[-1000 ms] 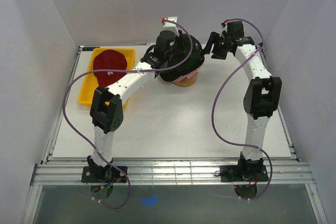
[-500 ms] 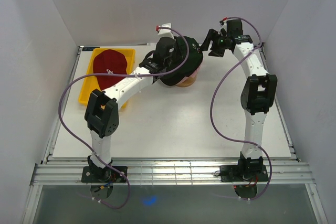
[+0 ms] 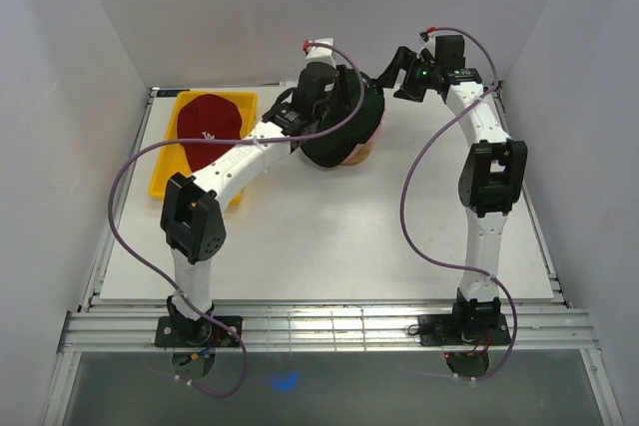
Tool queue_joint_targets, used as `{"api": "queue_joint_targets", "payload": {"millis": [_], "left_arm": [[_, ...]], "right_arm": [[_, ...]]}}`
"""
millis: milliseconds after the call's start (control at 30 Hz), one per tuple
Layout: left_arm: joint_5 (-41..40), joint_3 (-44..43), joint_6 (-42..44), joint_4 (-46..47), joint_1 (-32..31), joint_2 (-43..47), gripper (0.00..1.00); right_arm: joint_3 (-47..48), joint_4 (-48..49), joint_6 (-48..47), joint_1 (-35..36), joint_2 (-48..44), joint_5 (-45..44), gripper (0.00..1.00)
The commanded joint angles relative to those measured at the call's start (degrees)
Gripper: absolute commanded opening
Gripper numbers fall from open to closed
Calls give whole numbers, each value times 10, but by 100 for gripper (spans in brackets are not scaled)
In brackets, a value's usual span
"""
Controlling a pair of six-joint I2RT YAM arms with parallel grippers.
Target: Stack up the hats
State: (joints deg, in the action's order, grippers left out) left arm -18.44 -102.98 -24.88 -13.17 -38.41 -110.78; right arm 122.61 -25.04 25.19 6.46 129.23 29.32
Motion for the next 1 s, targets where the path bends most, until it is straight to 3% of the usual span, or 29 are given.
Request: {"api": "queue_joint_targets", "payload": {"millis": [0, 200, 233, 500, 967], "left_arm": [[0, -69, 29, -43, -7, 26, 62], [-27, -144, 29, -83, 9, 7, 68], [-34, -151, 27, -86, 17, 7, 72], [-39, -166, 15, -121, 46, 11, 73], [-111, 59, -90, -190, 203, 186, 73]], "right_arm": [[1, 62, 22, -4, -39, 43, 91], [-4, 86, 34, -13, -50, 69, 93], [-9, 90, 39, -16, -54, 72, 93], [-19, 104, 66, -30, -64, 79, 94], [-157, 125, 80, -40, -192, 34, 93]]}}
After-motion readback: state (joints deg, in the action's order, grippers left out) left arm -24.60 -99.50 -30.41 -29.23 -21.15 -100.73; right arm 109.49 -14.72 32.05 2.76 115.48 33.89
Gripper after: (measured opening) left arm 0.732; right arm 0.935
